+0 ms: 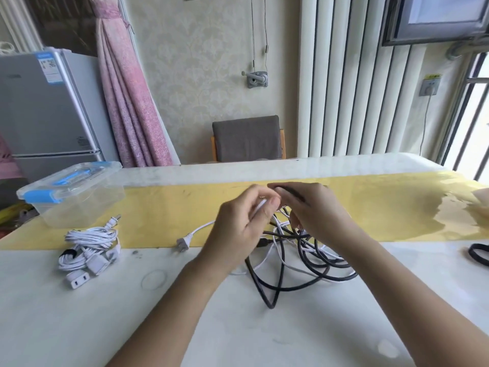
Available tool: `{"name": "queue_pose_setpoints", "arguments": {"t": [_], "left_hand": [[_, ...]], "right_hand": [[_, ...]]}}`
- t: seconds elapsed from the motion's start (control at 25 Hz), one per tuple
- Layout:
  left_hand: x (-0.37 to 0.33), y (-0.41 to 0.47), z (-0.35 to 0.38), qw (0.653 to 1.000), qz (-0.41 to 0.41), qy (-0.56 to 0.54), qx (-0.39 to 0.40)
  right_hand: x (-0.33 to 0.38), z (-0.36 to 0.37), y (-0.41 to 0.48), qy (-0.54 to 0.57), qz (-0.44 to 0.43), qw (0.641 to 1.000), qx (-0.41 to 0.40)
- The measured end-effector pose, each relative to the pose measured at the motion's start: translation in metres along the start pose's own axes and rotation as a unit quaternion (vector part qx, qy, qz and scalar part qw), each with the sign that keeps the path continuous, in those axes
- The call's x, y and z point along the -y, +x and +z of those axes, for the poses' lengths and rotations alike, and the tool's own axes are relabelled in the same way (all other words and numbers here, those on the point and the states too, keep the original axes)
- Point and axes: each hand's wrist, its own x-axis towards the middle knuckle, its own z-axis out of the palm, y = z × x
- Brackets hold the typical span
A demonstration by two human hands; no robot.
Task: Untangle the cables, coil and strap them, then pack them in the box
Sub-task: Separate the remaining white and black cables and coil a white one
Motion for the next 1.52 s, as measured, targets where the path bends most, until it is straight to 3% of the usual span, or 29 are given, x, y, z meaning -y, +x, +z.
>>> {"name": "queue_pose_setpoints", "arguments": {"t": [0.12, 0.24, 0.32, 0.36, 0.44, 0.52, 0.56, 0.68, 0.76, 0.88, 0.96, 1.0, 1.12, 1.24, 1.32, 1.44, 1.52], "left_hand": [[0.002, -0.003, 0.007, 0.998, 0.015, 0.053, -0.031], [0.009, 0.0, 0.004, 0.992, -0.038, 0.092, 0.08], [0.018, 0.005, -0.005, 0.98, -0.066, 0.151, 0.115], [0.026, 0.008, -0.017, 0.977, -0.081, 0.181, 0.077], [0.052, 0.015, -0.053, 0.958, -0.134, 0.237, -0.084], [0.078, 0.011, -0.093, 0.903, -0.217, 0.291, -0.23], [0.088, 0.007, -0.105, 0.876, -0.271, 0.312, -0.249], [0.102, 0.005, -0.093, 0.848, -0.381, 0.327, -0.168], [0.09, 0.008, -0.073, 0.862, -0.34, 0.345, -0.151], [0.046, 0.014, -0.045, 0.939, -0.036, 0.266, -0.216], [0.006, 0.016, -0.011, 0.958, 0.122, 0.205, -0.157], [-0.008, 0.019, 0.008, 0.964, 0.158, 0.19, -0.102], [-0.017, 0.032, 0.057, 0.963, 0.124, 0.228, 0.069], [0.007, 0.044, 0.078, 0.92, -0.01, 0.337, 0.198], [0.018, 0.041, 0.084, 0.901, -0.029, 0.385, 0.2], [0.02, 0.041, 0.082, 0.914, -0.032, 0.367, 0.169], [0.017, 0.045, 0.069, 0.923, 0.082, 0.363, 0.095]], "right_hand": [[-0.01, -0.015, 0.011, 0.121, 0.071, 0.985, -0.097], [-0.032, -0.069, 0.013, 0.322, 0.132, 0.893, -0.285], [-0.048, -0.1, 0.006, 0.375, 0.133, 0.845, -0.356], [-0.056, -0.11, 0.002, 0.384, 0.134, 0.829, -0.384], [-0.07, -0.126, -0.003, 0.389, 0.143, 0.8, -0.433], [-0.081, -0.138, -0.009, 0.368, 0.164, 0.788, -0.465], [-0.084, -0.141, -0.01, 0.342, 0.183, 0.798, -0.462], [-0.087, -0.134, -0.007, 0.184, 0.267, 0.868, -0.376], [-0.083, -0.119, -0.004, 0.06, 0.287, 0.906, -0.305], [-0.07, -0.098, -0.001, -0.095, 0.279, 0.922, -0.25], [-0.064, -0.09, 0.0, -0.198, 0.24, 0.919, -0.241], [-0.063, -0.087, 0.001, -0.241, 0.2, 0.917, -0.249], [-0.061, -0.082, 0.006, -0.282, 0.039, 0.934, -0.215], [-0.063, -0.067, 0.008, -0.272, -0.041, 0.961, -0.038], [-0.068, -0.059, 0.008, -0.246, -0.015, 0.968, 0.052], [-0.077, -0.06, 0.006, -0.222, 0.067, 0.968, 0.1], [-0.084, -0.064, 0.003, -0.262, 0.125, 0.949, 0.125]]}}
